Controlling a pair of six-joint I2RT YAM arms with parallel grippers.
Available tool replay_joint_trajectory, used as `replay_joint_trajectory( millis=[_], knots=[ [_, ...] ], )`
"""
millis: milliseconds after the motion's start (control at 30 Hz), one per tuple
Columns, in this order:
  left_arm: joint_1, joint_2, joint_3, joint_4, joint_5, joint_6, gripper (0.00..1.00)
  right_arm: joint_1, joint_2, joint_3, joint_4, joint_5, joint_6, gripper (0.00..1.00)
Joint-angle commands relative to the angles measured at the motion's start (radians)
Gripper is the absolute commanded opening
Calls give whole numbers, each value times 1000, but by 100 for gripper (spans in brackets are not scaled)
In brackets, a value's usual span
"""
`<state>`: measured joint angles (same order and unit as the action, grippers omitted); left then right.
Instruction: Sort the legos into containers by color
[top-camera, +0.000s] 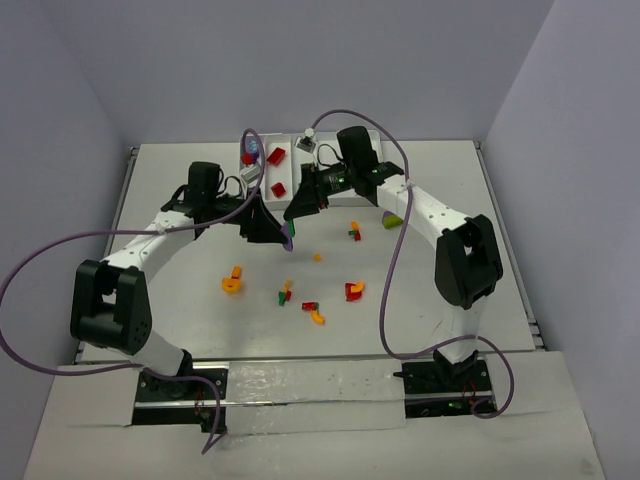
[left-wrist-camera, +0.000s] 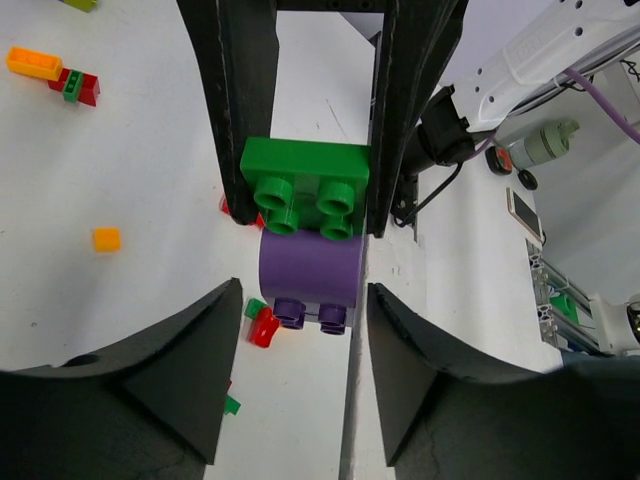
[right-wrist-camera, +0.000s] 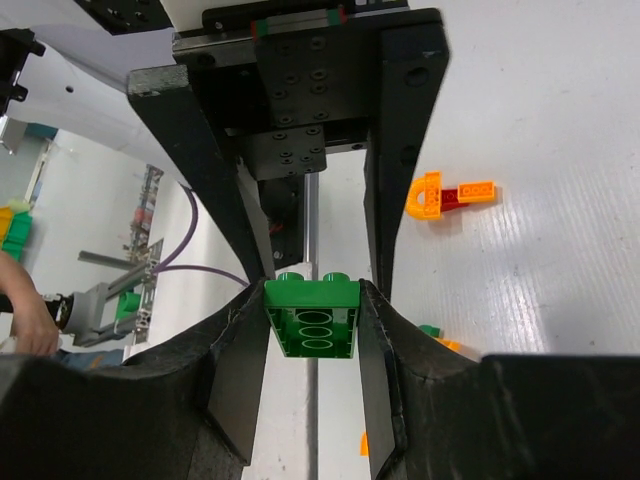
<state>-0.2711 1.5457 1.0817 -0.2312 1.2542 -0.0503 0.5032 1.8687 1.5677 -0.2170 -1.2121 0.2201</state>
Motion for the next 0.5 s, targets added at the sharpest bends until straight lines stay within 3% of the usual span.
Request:
replay_joint_trajectory(
  millis=[0,233,400,467],
  knots=[
    [5,-44,19,-5,17,27,56,-7,-31,45,45,-12,12,0],
    [9,-52,3,52,13,-11,44,-8,-36,34,50,-12,13,0],
    [21,-53,-7,80,6,-28,8,-16,-35,35,20,-6,-16,0],
    [37,-54,-15,81,5,-31,1,-29,-34,38,7,-5,-26,0]
  ],
)
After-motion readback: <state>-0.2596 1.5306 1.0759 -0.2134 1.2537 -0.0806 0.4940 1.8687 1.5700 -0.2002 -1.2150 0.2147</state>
